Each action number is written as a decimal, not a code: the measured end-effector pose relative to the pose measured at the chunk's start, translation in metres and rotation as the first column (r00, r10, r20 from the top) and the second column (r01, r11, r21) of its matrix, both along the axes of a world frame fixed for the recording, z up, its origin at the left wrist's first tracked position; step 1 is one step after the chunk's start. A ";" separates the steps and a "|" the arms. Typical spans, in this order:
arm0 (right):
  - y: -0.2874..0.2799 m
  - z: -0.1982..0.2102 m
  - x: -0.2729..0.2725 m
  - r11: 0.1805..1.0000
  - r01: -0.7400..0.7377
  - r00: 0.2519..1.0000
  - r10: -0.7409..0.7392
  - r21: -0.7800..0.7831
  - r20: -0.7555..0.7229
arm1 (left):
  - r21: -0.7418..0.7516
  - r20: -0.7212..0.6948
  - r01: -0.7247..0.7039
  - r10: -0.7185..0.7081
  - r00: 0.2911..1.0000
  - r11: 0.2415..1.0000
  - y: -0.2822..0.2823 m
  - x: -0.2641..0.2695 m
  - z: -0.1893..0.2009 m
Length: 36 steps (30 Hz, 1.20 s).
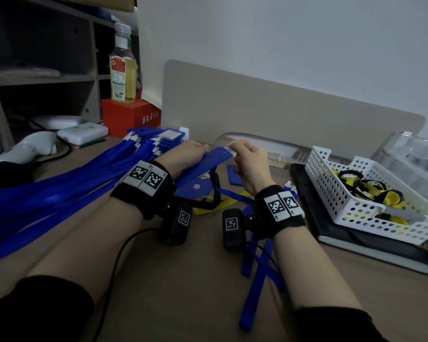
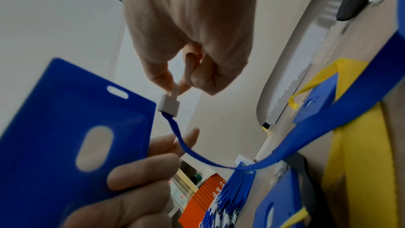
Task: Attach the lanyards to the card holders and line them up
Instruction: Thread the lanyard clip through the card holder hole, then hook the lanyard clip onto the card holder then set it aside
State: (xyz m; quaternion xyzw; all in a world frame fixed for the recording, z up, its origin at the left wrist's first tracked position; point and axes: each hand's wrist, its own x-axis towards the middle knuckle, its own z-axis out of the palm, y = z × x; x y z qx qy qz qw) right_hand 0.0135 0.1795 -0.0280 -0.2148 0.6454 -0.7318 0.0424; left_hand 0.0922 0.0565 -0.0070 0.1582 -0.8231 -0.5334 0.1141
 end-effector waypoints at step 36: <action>-0.005 0.003 0.002 0.931 0.060 0.830 0.154 0.360 -0.536 | -0.128 -0.042 -0.237 0.234 0.971 0.963 -0.037 -0.004 -0.004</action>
